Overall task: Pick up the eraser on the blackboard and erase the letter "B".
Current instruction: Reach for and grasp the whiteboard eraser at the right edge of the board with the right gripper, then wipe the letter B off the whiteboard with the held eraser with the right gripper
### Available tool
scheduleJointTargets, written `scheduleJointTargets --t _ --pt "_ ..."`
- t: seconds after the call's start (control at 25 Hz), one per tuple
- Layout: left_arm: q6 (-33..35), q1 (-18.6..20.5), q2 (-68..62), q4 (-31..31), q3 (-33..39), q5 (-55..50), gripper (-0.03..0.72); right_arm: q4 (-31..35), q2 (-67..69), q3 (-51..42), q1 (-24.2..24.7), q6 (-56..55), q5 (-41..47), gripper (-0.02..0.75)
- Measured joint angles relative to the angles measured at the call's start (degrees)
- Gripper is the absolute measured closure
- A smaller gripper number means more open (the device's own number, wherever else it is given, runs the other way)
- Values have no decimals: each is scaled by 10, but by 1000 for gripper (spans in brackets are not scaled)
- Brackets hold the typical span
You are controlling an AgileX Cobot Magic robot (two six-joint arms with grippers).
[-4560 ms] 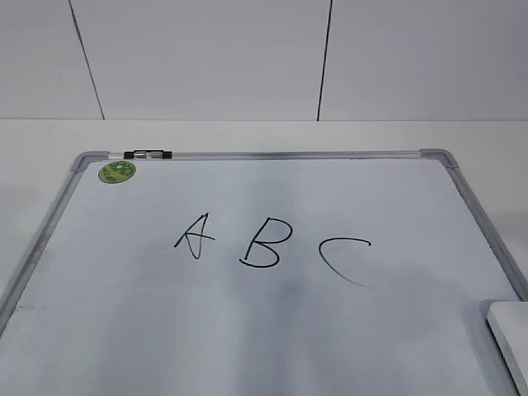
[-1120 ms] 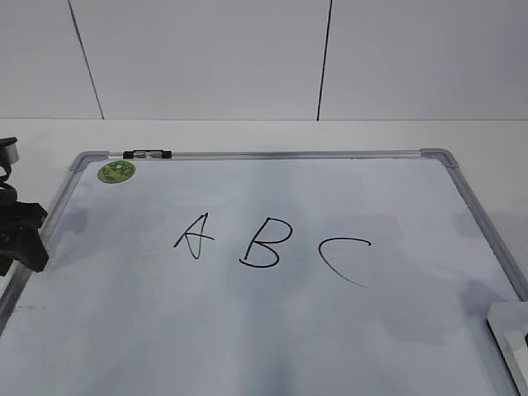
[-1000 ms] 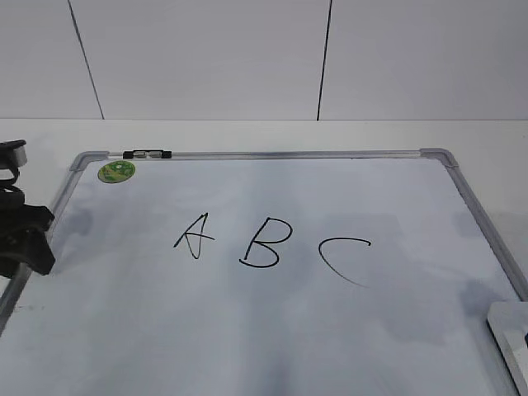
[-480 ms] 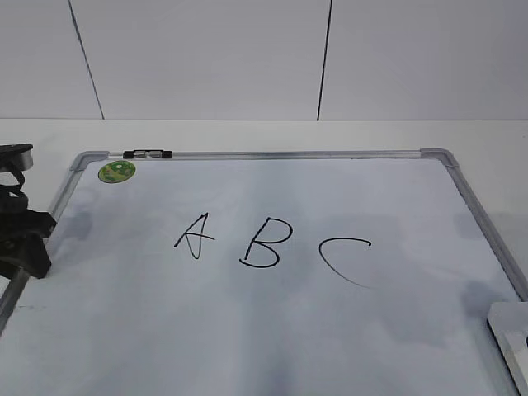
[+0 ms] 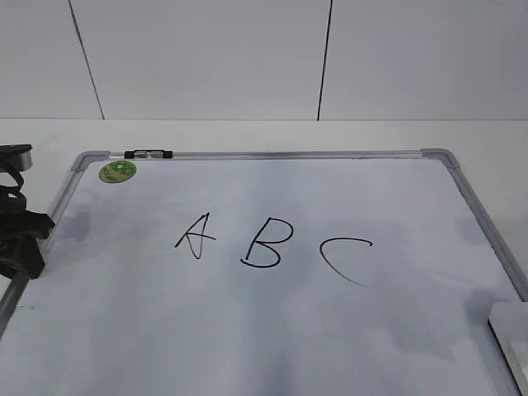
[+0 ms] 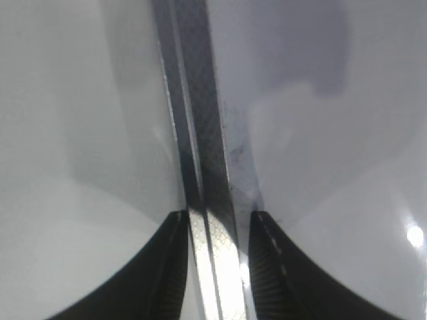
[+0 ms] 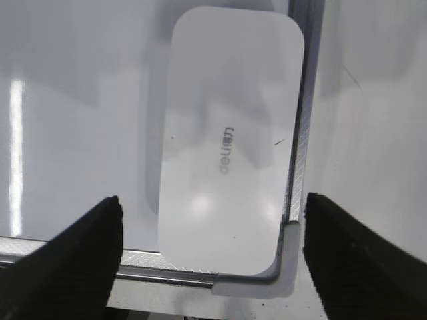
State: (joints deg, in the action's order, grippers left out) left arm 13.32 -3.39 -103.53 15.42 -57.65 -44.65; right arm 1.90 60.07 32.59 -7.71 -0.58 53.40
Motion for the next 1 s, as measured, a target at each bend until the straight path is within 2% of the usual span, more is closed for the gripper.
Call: scheduleJointTargets --t 0.2,1.0 --pt "0 0 0 0 0 0 457 -6 15 0 0 -1 0 57" --pt "-1 0 0 0 0 -3 457 -23 170 0 0 -20 -71 62"
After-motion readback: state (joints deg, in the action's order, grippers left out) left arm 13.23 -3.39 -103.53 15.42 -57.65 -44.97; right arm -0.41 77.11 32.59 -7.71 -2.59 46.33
